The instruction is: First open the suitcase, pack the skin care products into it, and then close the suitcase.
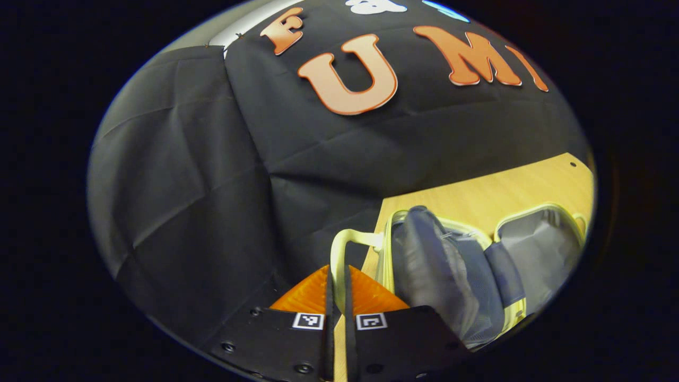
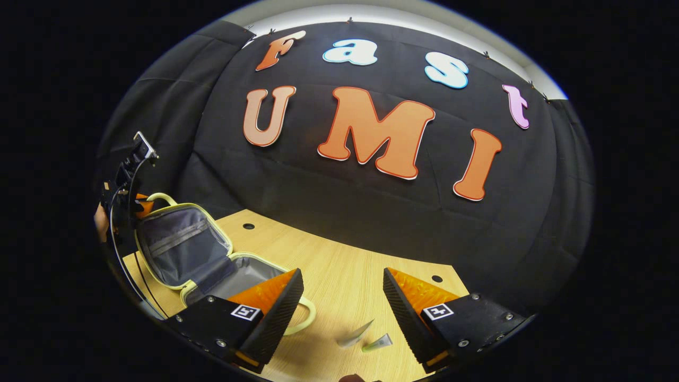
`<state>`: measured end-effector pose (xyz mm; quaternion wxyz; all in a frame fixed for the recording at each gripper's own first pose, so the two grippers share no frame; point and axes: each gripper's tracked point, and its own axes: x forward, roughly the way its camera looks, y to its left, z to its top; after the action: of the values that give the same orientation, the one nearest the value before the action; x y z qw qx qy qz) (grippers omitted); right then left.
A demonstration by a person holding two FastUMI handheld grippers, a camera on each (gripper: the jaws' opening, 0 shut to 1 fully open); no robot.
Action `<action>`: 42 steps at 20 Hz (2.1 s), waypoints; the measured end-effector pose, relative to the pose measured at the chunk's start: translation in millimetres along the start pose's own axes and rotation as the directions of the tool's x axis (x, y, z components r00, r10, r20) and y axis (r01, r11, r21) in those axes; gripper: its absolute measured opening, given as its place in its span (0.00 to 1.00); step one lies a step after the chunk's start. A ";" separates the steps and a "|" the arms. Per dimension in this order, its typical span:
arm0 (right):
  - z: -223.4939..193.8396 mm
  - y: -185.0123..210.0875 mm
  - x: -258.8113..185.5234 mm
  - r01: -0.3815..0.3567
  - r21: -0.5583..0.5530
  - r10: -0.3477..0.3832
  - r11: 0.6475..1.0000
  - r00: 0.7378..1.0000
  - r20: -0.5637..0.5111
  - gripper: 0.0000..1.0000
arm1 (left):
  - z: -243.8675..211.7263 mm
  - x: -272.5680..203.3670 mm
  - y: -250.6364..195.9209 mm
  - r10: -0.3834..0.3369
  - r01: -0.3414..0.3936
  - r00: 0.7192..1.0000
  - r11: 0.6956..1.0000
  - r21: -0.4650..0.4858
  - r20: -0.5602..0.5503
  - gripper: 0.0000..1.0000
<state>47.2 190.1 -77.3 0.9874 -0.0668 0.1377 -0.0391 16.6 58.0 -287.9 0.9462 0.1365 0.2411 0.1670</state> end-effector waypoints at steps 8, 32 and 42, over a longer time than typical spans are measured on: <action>-20.1 -21.9 -1.9 -0.004 -0.023 0.003 1.000 1.000 -0.021 0.96 | 52.5 -53.8 -81.3 -0.135 0.139 0.981 0.990 -0.018 0.141 0.63; -84.8 -159.1 -24.8 0.016 0.008 -0.015 1.000 0.997 -0.079 0.96 | 69.7 -271.9 -537.7 -0.823 0.811 0.562 0.567 0.145 0.075 0.98; -112.0 -169.4 -37.4 0.011 0.003 -0.011 1.000 0.990 -0.137 0.96 | 33.5 -260.8 -615.4 -0.854 0.854 0.519 0.515 0.074 -0.047 0.59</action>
<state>-29.6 12.7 -149.9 0.9755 -0.0631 0.2048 -0.0492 -28.5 -605.7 -360.9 0.8990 0.0416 0.2861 -0.3290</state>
